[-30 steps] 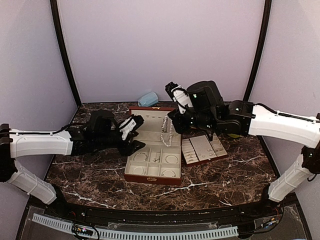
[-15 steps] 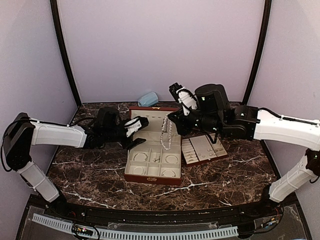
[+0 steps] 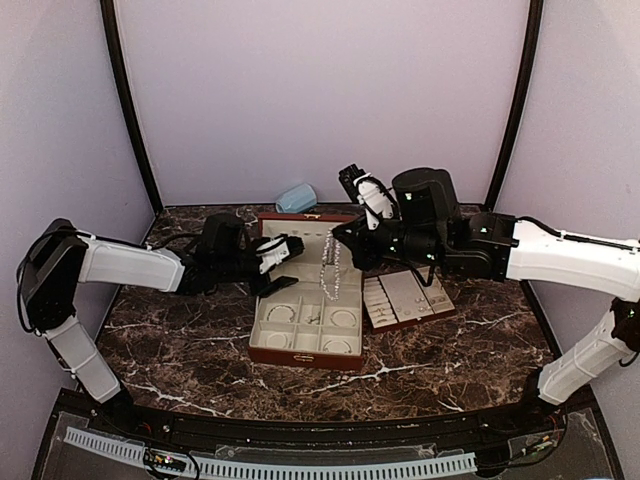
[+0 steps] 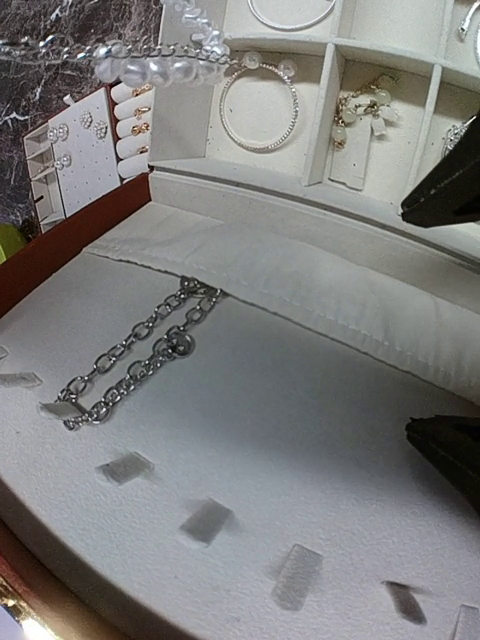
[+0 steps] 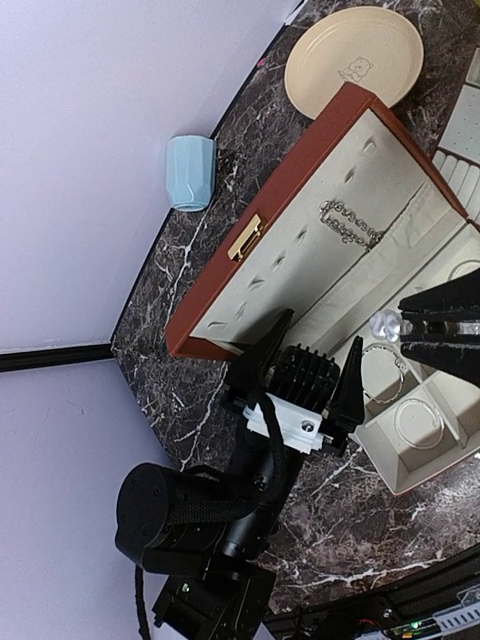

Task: Organize the mixed jewelry
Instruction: Open the compartment pouch of the jewelry box.

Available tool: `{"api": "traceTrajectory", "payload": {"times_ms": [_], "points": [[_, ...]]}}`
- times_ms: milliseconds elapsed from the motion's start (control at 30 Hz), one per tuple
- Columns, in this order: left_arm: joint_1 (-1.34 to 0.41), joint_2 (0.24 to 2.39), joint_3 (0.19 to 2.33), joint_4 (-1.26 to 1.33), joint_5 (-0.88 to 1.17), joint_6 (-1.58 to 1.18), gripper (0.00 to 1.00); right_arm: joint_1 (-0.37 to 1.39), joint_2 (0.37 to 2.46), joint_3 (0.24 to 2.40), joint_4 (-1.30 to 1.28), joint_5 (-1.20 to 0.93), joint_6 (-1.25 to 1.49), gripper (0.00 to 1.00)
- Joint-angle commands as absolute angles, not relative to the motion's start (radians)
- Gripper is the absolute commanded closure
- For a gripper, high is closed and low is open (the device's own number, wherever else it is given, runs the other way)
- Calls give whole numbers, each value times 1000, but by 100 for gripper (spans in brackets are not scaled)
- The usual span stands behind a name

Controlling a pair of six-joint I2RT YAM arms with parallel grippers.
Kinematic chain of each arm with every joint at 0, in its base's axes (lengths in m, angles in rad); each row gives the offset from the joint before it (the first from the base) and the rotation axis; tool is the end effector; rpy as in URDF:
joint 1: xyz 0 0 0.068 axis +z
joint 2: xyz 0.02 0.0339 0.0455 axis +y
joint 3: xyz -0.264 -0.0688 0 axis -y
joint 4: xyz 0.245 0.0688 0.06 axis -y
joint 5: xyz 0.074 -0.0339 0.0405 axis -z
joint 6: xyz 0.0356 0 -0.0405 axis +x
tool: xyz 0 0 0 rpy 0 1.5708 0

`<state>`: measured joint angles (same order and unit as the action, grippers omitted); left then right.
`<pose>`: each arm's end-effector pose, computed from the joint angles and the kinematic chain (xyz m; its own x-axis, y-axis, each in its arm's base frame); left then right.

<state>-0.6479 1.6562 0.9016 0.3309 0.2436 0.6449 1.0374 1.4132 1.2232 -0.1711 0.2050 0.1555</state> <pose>0.2827 -0.2248 0.2078 0.1955 0.5837 -0.7881 0.8052 0.3632 0.4687 0.1752 0.2825 0.3484 -0.2930 -0.1981 -0.9354 -0.7094 0.7009 0.0738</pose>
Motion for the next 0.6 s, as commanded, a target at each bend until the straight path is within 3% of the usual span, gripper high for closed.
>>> {"api": "traceTrajectory", "payload": {"times_ms": [0, 567], "points": [[-637, 1675, 926, 333, 271, 653, 32, 1029, 1403, 1221, -114, 180, 172, 100], [-637, 1733, 949, 298, 307, 650, 35, 1026, 1401, 1214, -101, 171, 192, 100]]}}
